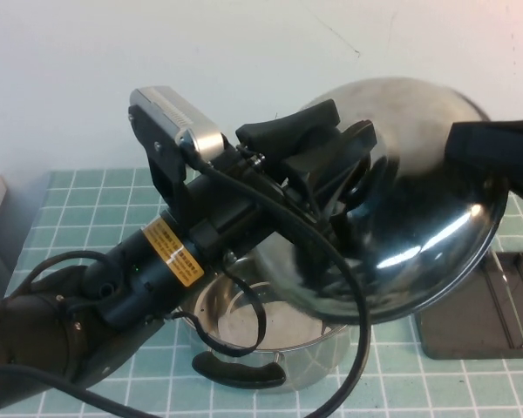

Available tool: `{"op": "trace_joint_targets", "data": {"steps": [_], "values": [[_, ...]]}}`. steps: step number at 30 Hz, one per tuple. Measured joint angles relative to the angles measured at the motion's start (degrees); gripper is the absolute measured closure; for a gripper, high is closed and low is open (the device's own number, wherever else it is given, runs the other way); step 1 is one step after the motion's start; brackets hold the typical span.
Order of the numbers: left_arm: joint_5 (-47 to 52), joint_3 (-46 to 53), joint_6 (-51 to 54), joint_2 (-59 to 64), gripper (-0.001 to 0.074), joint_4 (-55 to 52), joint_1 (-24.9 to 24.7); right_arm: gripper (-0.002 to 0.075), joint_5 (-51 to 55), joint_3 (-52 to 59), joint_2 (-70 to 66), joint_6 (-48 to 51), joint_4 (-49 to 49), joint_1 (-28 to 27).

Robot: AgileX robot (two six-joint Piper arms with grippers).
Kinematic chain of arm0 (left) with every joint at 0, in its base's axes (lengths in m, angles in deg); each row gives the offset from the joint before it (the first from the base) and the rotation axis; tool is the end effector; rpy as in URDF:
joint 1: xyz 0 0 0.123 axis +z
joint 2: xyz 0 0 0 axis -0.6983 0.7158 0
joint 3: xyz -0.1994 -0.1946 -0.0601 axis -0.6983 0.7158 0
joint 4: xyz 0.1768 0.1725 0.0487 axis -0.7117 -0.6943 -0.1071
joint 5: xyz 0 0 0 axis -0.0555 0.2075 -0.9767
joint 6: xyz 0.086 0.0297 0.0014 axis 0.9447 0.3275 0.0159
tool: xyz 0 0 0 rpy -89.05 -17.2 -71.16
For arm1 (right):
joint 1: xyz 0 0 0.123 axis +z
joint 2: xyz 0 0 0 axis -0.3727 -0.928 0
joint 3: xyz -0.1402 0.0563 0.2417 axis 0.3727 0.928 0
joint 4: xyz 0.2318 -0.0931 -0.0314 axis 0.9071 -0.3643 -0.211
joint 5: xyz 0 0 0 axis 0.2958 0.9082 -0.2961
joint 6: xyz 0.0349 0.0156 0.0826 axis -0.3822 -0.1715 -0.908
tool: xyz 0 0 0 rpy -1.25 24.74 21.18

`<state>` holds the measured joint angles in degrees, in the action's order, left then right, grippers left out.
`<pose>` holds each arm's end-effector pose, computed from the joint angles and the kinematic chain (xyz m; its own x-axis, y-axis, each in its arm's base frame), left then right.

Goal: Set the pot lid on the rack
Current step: Hand over the pot lid, then place the pot lid on the pot rack

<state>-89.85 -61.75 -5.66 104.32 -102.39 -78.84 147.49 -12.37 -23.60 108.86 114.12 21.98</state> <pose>0.2306 -0.1979 0.3136 -0.0048 -0.4706 -0.8824 0.8704 0.4324 -0.2354 0.2388 0.0809 0.3175 -0.6788 0.2827 -0.6777 -0.5742 0.3710 0.7298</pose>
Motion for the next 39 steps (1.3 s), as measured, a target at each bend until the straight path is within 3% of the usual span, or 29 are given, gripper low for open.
{"op": "trace_joint_targets", "data": {"steps": [3, 8, 12, 18, 22, 24, 27, 31, 39], "values": [[3.3, 0.0, 0.0, 0.0, 0.0425, -0.1, 0.0, 0.0509, 2.0, -1.4, -0.5, 0.0, 1.0, 0.0], [4.3, -0.1, -0.3, 0.5, 0.0415, 0.7, 0.0, 0.0538, 2.4, -2.1, -0.8, 0.2, 1.2, 0.3], [5.5, -0.3, -0.7, 1.2, 0.0348, 3.7, 0.0, 0.0678, 2.1, -2.9, -0.8, 2.6, -0.3, 0.3], [5.7, -0.5, -1.2, 0.9, 0.0309, 7.4, 0.4, 0.0704, 1.1, -5.6, 1.4, 7.9, -1.4, 0.3], [5.9, 0.7, -0.5, -1.2, 0.0316, 4.5, 3.6, 0.0704, -3.4, -6.9, 6.5, 8.8, -5.1, 0.3], [6.7, 1.7, -0.3, -2.6, 0.0356, 3.6, 5.8, 0.0704, -7.7, -7.0, 9.4, 7.7, -11.4, 0.3], [11.7, 4.0, -0.1, -6.2, 0.0502, 2.9, 9.6, 0.0705, -15.5, -6.4, 13.5, 3.1, -22.3, 0.3], [18.4, 6.9, 0.0, -9.2, 0.0683, 2.7, 13.5, 0.0705, -25.3, -2.2, 14.8, -0.2, -23.5, 0.3], [20.5, 11.6, 0.0, -9.7, 0.0732, 0.7, 15.2, 0.0705, -25.7, 3.0, 6.6, 12.6, -6.0, 0.3]]}}
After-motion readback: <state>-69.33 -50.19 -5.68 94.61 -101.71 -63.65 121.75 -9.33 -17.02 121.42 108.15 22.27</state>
